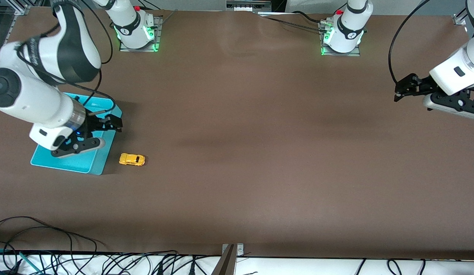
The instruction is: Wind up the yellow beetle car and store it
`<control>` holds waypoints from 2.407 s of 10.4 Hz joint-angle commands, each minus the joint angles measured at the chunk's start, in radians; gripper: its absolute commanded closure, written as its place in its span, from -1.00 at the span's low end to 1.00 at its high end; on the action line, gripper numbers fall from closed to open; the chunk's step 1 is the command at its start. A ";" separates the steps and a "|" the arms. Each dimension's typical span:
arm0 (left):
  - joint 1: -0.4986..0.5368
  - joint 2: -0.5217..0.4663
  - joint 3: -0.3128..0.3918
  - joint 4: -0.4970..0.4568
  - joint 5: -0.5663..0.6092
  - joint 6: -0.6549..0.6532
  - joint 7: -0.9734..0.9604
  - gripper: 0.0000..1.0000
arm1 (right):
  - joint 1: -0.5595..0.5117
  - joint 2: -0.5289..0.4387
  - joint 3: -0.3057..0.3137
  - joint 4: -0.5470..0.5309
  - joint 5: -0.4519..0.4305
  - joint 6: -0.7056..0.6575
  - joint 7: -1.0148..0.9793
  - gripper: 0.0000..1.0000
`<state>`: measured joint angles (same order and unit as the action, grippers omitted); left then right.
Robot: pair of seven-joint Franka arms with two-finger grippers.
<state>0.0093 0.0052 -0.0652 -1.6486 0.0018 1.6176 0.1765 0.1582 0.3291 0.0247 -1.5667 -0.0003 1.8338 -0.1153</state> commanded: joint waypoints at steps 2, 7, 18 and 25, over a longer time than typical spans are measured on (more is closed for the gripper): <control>-0.022 -0.033 0.019 -0.025 -0.017 -0.045 -0.042 -1.00 | -0.032 0.010 -0.005 -0.125 0.000 0.154 -0.290 -1.00; -0.068 -0.031 0.028 0.001 -0.016 -0.067 -0.040 -1.00 | -0.059 0.076 0.000 -0.321 -0.001 0.525 -0.635 -1.00; -0.057 -0.021 0.028 0.029 -0.046 -0.111 -0.112 -1.00 | -0.081 0.183 0.047 -0.500 -0.007 0.975 -1.196 -1.00; -0.046 0.001 0.025 0.066 -0.048 -0.114 -0.114 -1.00 | -0.112 0.254 0.049 -0.455 -0.004 1.019 -1.276 -1.00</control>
<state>-0.0379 -0.0079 -0.0425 -1.6166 -0.0216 1.5263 0.0753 0.0543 0.5510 0.0639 -2.0448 -0.0010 2.8244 -1.3739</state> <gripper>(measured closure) 0.000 0.000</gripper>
